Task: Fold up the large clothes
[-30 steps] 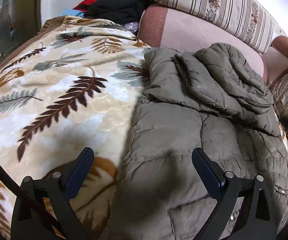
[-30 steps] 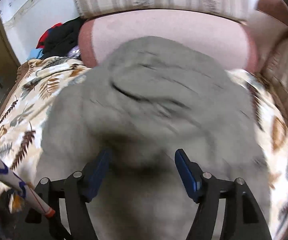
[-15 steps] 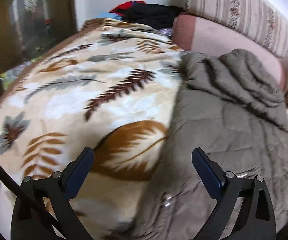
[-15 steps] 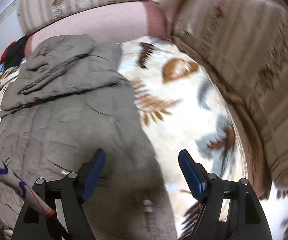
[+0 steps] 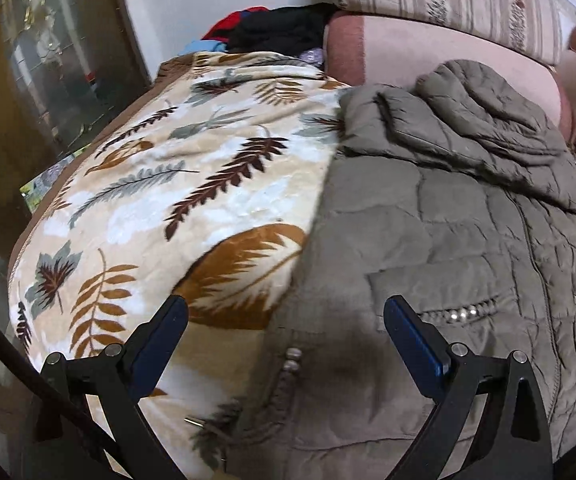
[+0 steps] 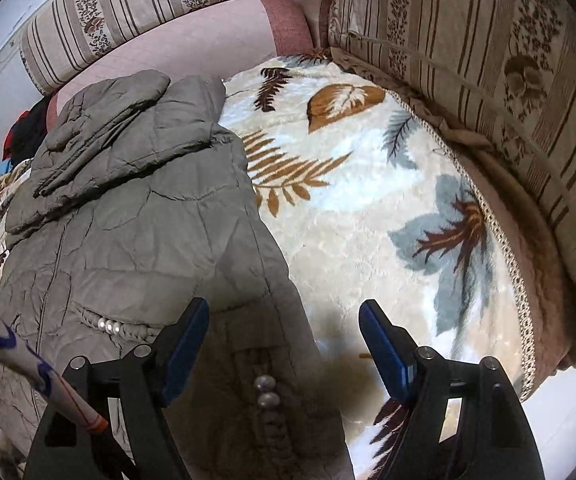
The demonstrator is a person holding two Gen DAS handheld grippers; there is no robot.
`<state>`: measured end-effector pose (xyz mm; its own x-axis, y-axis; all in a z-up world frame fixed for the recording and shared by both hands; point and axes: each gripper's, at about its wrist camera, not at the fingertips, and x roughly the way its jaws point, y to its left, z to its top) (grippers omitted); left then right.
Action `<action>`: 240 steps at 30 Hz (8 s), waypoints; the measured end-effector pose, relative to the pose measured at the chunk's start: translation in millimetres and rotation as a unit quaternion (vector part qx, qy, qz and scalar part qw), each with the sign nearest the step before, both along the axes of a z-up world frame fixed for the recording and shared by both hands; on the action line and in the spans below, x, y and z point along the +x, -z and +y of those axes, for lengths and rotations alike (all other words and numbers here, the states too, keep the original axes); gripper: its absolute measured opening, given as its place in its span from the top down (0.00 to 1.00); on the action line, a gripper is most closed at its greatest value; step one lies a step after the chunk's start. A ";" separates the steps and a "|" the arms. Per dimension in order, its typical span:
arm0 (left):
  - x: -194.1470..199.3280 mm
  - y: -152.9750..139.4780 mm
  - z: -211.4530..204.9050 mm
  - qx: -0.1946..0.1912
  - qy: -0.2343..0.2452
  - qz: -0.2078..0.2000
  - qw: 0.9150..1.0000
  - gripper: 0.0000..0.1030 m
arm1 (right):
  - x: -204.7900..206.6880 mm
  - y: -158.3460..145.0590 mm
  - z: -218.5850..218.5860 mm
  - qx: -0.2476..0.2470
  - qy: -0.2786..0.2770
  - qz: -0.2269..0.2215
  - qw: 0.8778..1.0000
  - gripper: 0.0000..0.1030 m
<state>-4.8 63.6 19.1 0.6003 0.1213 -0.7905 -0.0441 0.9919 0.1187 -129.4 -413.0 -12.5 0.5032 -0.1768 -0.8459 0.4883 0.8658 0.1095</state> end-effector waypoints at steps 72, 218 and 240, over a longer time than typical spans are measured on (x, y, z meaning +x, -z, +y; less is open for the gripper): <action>-6.4 95.1 40.8 -0.485 0.202 0.190 0.829 0.05 | -29.3 60.8 -14.2 0.385 -0.130 -0.046 0.912 0.31; 304.3 -28.9 -123.7 -0.063 0.123 -0.002 0.990 0.04 | 347.8 -13.1 9.4 -0.020 -0.102 -0.058 0.993 0.01; 65.7 -17.0 -70.1 -0.048 0.076 -0.011 0.996 0.04 | 100.7 13.6 49.7 -0.033 -0.080 -0.027 0.996 0.01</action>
